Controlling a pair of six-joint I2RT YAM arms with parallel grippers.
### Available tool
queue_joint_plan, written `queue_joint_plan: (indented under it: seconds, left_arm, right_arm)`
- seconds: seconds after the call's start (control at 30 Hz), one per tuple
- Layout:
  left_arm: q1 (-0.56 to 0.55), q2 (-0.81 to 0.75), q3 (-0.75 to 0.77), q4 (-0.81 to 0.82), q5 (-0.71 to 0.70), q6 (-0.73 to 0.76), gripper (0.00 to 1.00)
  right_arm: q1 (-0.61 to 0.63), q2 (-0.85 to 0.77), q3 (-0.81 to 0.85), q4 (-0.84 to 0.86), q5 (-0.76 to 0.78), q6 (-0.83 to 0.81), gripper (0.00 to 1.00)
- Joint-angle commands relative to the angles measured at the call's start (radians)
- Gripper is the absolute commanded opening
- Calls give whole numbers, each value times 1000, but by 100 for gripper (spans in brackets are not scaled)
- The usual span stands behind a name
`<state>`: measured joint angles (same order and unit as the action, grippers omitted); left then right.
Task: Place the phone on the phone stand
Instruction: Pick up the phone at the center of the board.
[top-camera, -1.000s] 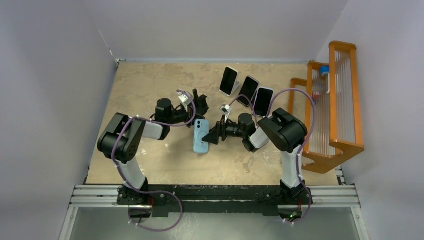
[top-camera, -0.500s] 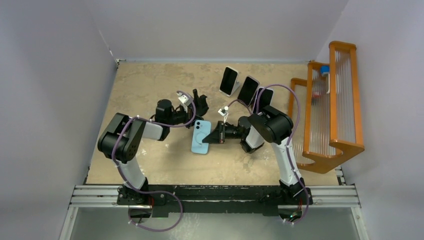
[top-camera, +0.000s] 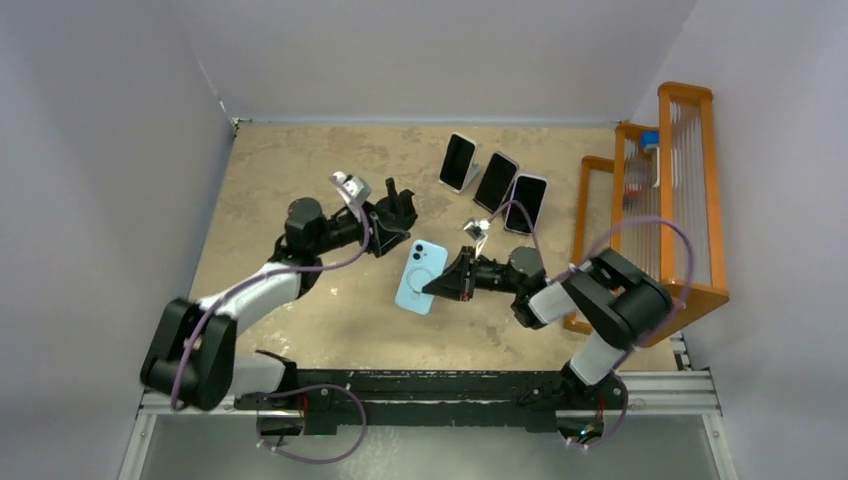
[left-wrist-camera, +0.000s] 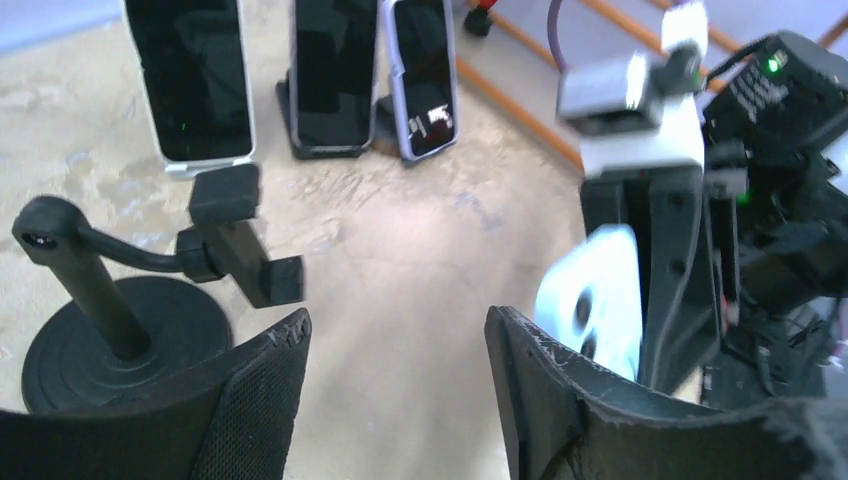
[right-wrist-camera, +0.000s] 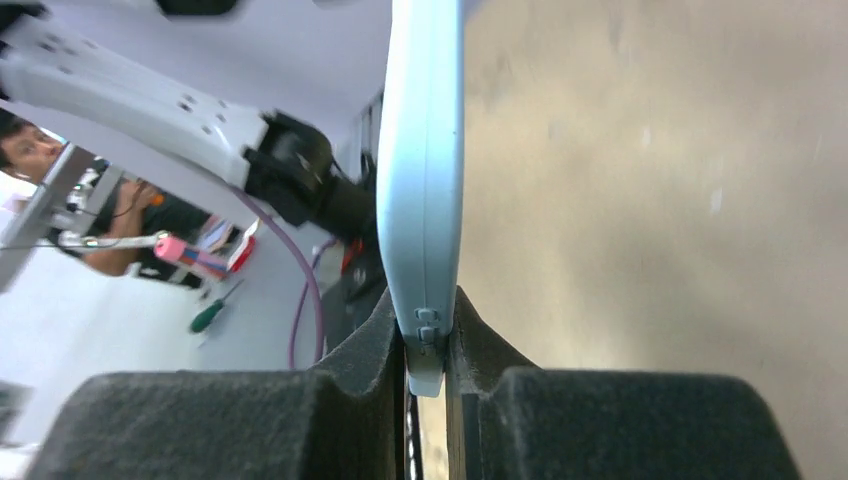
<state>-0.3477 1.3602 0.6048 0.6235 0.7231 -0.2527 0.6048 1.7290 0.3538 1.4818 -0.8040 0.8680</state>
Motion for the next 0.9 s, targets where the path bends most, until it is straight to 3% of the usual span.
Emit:
queue_joint_plan:
  seconds: [0.0, 0.17, 0.4, 0.47, 0.53, 0.67, 0.87]
  left_arm:
    - [-1, -200, -98, -61, 33, -62, 65]
    - [-2, -283, -211, 90, 271, -250, 67]
    - [-2, -173, -345, 688, 446, -566, 69]
    - [4, -174, -333, 695, 455, -579, 68]
    - [26, -226, -327, 600, 423, -548, 68]
    - [84, -341, -306, 449, 442, -486, 69]
    - [105, -343, -279, 503, 544, -551, 69]
  right_arm:
    - [-1, -250, -23, 159, 108, -196, 0]
    - [-1, -364, 70, -31, 136, -318, 0]
    - [6, -316, 166, -2, 104, -294, 0]
    - [6, -322, 173, -20, 107, -297, 0]
    - [6, -358, 175, -71, 103, -309, 0]
    - [-13, -464, 190, -282, 142, -417, 0]
    - [-26, -465, 261, -358, 91, -457, 0]
